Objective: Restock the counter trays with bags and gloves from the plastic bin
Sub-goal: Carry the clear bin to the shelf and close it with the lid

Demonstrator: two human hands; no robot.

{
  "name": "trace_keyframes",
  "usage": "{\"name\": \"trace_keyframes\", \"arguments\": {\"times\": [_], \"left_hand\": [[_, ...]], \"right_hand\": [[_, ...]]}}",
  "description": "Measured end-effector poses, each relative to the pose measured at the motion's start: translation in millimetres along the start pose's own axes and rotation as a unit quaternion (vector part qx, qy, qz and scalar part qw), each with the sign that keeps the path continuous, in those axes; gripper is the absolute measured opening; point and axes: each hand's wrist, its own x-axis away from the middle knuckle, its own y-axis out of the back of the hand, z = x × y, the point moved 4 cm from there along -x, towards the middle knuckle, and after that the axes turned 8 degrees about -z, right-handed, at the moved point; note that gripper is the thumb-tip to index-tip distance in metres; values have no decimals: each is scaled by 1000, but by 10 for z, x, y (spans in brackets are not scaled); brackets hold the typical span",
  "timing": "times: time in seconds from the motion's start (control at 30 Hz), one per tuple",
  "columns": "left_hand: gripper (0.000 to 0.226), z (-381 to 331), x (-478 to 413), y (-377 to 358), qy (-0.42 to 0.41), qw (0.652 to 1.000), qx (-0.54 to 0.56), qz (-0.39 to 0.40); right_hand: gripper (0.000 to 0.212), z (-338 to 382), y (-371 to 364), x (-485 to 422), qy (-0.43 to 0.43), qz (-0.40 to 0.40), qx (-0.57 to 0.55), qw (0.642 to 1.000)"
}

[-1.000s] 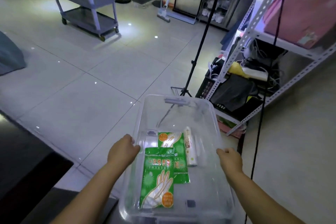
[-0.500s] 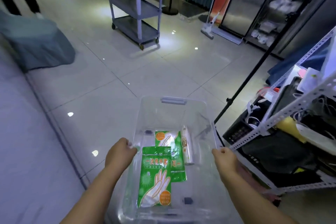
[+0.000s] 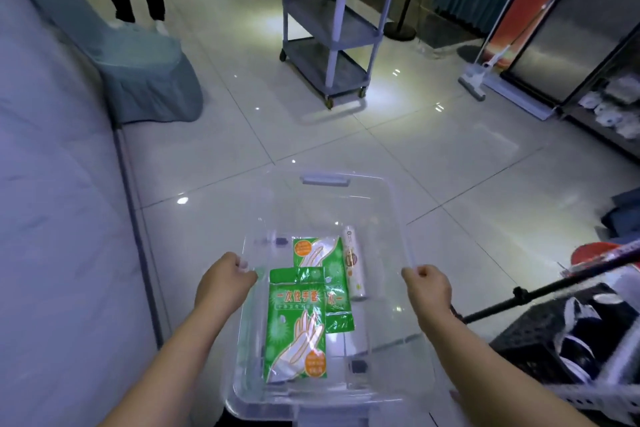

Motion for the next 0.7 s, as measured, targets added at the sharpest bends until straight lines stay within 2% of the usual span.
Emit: {"name": "trace_keyframes", "arguments": {"times": [0.2, 0.37, 0.7], "left_hand": [[17, -567, -1297, 40, -38, 997, -40, 48], [13, -1126, -2284, -33, -78, 992, -73, 69], [11, -2630, -3359, -1053, -161, 970, -102, 149]], "right_hand": [[16, 659, -596, -640, -20, -38, 1, 999], [16, 1071, -914, -1108, -55, -77, -21, 995], [18, 1384, -765, -2480, -97, -183, -27, 978]]}}
